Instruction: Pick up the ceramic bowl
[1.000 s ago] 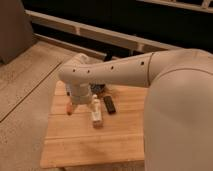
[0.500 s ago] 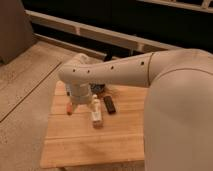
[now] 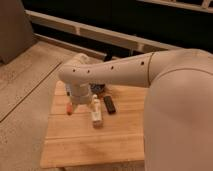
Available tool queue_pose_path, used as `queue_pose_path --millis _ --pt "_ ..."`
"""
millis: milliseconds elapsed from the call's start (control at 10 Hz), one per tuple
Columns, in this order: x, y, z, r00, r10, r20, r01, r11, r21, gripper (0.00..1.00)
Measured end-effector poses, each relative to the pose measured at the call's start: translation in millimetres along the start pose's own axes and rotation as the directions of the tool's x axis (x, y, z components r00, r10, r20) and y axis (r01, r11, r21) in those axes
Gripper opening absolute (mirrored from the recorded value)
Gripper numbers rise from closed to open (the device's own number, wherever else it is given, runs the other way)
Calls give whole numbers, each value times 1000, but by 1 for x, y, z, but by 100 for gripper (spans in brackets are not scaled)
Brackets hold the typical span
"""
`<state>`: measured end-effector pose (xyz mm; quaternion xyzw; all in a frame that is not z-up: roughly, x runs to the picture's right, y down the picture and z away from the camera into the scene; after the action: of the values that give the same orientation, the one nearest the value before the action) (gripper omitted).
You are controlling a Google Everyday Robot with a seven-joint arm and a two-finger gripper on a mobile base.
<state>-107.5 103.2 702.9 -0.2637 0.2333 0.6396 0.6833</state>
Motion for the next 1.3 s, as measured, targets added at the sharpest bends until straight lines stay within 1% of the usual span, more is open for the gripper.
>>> queue_pose_path --millis 500,600,700,800,900,1000,1100,1200,1300 --pt "-1 0 -1 1000 0 4 0 1000 1 65" --pt "-6 -1 -5 1000 -5 23 5 1000 10 65" --pt "-17 -3 -12 998 -18 61 16 999 32 65" --pt "-38 -5 -25 990 -54 129 46 997 62 65" --pt "-55 -4 -37 978 -97 187 83 994 77 65" --pt "-65 -4 -45 967 -123 223 107 991 84 65" --pt "-81 -5 -58 943 -180 281 157 982 100 65" --pt "-93 -7 -72 916 -226 332 201 974 107 65" --pt "-98 -11 -79 905 -236 355 211 971 109 65"
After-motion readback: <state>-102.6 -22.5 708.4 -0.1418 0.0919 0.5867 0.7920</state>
